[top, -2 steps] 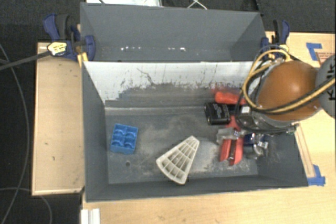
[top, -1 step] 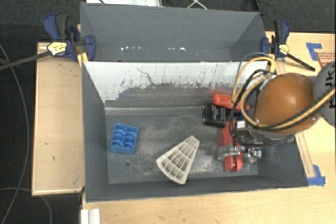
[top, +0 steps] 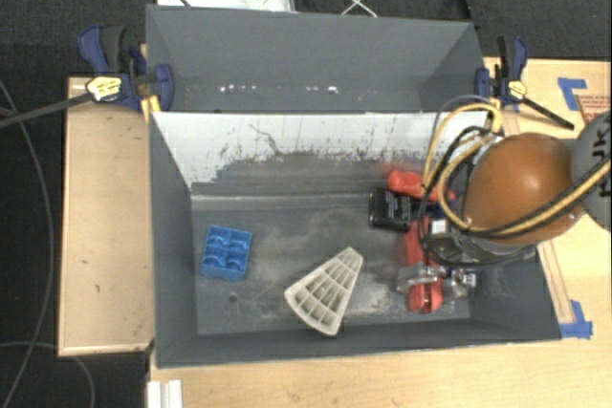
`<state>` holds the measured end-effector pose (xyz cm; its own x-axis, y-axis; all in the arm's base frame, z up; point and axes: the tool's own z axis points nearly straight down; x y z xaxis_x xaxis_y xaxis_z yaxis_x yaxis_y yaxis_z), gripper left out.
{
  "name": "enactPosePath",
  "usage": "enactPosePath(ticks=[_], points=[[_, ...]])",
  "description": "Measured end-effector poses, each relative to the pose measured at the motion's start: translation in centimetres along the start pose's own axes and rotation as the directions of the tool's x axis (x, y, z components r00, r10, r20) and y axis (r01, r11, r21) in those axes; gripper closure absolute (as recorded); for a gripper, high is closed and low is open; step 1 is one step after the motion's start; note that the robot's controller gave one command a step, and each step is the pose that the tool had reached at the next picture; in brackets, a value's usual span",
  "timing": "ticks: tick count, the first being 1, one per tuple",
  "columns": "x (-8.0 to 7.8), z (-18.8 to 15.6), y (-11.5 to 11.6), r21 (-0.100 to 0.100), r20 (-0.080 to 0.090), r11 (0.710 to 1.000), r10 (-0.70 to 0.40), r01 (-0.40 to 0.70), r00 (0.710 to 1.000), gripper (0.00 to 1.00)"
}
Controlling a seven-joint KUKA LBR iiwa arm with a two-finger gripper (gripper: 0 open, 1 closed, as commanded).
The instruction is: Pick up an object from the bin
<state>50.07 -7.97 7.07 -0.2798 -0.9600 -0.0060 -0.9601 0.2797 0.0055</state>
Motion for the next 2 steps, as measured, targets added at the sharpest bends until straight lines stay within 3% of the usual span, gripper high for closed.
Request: enactPosePath(ticks=[1,2], points=[[0.0,-0.5,0.1,0.000,0.002,1.000,0.003,-0.003,1.000,1.00],[-0.1,-3.5,0.3,-0.010,0.002,1.000,0.004,-0.003,1.000,1.00]])
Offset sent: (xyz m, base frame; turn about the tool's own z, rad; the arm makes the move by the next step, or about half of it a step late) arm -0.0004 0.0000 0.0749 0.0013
